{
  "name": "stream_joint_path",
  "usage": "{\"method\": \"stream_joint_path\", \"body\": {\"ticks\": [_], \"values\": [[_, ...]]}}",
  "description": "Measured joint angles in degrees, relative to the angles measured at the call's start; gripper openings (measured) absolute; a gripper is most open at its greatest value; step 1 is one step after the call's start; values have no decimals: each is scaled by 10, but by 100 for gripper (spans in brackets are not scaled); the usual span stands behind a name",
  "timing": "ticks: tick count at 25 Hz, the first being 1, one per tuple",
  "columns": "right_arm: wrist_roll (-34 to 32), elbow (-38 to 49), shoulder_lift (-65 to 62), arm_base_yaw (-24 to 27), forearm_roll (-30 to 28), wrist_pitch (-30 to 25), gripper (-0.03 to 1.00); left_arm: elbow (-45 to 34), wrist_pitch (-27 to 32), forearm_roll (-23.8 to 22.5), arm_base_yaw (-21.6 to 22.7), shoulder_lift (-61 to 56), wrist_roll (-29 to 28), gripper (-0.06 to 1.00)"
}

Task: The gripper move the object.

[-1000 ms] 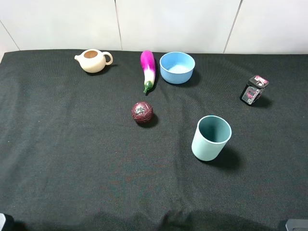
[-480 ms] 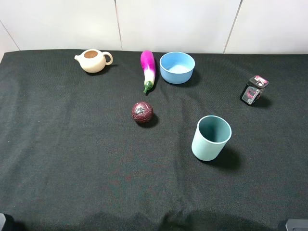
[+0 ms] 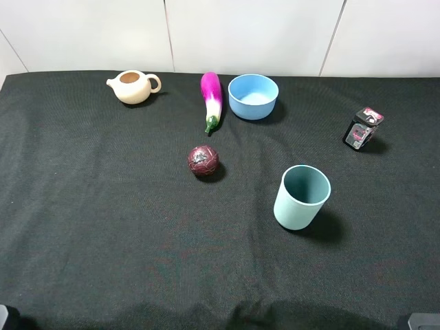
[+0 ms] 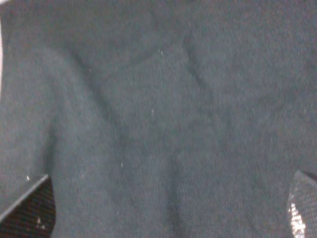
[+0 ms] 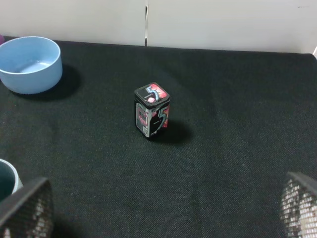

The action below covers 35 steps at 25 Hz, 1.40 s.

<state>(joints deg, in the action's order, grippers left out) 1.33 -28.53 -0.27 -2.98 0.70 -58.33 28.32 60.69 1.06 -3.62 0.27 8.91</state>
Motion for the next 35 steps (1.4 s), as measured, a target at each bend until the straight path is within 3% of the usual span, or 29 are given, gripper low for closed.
{"method": "stream_joint_path", "body": {"ticks": [35], "values": [[0,0,0,0,0,0,69,-1,1,-1,0,-7,0,99]]}}
